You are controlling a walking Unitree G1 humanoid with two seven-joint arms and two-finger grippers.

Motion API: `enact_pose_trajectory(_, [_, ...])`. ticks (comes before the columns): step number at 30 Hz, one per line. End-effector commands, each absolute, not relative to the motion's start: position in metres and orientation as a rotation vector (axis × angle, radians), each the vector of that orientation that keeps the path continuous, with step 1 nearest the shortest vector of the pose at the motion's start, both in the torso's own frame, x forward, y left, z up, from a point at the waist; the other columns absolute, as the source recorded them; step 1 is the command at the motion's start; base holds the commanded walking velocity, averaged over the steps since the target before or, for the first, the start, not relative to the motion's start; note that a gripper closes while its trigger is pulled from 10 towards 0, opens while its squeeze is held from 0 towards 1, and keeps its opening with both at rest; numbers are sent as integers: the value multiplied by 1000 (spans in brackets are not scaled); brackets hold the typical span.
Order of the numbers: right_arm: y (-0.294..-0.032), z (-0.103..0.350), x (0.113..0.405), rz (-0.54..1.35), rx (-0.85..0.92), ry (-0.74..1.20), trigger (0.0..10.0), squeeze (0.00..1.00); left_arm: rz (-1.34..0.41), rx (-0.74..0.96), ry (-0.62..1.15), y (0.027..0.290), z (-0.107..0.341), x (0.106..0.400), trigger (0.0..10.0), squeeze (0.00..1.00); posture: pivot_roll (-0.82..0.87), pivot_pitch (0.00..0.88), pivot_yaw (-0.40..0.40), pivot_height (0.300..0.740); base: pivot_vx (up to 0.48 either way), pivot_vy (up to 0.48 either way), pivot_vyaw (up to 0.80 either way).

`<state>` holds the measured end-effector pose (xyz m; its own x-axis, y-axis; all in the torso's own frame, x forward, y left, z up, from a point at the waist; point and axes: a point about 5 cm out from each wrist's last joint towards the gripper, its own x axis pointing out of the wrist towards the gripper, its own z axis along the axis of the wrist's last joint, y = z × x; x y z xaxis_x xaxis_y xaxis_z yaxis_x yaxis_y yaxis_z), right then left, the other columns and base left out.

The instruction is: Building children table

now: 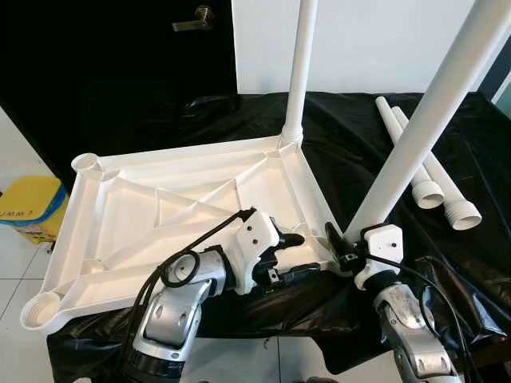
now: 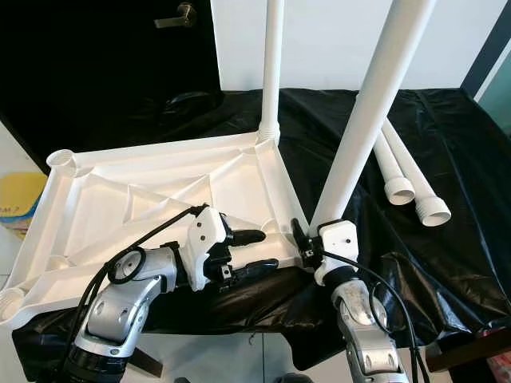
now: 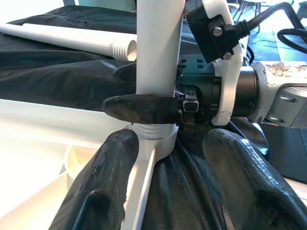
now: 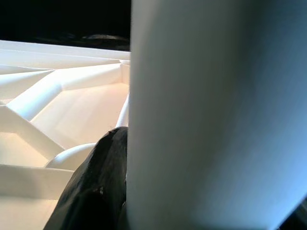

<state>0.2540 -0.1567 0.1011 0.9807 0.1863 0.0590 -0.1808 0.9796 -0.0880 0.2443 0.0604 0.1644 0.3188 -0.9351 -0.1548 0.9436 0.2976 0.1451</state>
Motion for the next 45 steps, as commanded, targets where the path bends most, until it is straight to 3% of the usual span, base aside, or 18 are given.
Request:
enact_pose_trajectory(1, [-171, 53, 240, 75, -41, 221, 10000, 0, -1110, 231, 7, 62, 168, 249, 10000, 0, -196, 80, 25, 740, 0, 0, 0])
enact_pose_trajectory(8, [-172, 50, 241, 36, 8, 259, 10000, 0, -1095, 236, -9, 61, 173, 252, 10000, 0, -187, 68, 17, 740, 0, 0, 0])
enact_pose_trajectory(16, [-176, 53, 246, 32, -62, 203, 10000, 0, -1079, 252, -16, 61, 172, 254, 10000, 0, -186, 56, 17, 740, 0, 0, 0])
enact_pose_trajectory(18, [-172, 64, 241, 87, -160, 82, 10000, 0, -1066, 269, -26, 61, 174, 256, 10000, 0, -180, 55, 19, 740, 0, 0, 0])
enact_pose_trajectory(21, [-170, 67, 232, 125, -162, 13, 10000, 0, -1052, 262, -38, 62, 177, 259, 10000, 0, -172, 65, 29, 740, 0, 0, 0])
enact_pose_trajectory(29, [-172, 63, 221, 159, -173, -21, 10000, 0, -1031, 261, -42, 65, 180, 259, 10000, 0, -172, 82, 38, 740, 0, 0, 0])
enact_pose_trajectory(38, [-168, 65, 216, 151, -85, -88, 10000, 0, -1008, 297, -42, 72, 181, 270, 10000, 0, -175, 128, 79, 740, 0, 0, 0])
enact_pose_trajectory(45, [-165, 61, 211, 166, -165, -126, 10000, 0, -1015, 299, -41, 73, 186, 271, 10000, 0, -170, 135, 127, 740, 0, 0, 0])
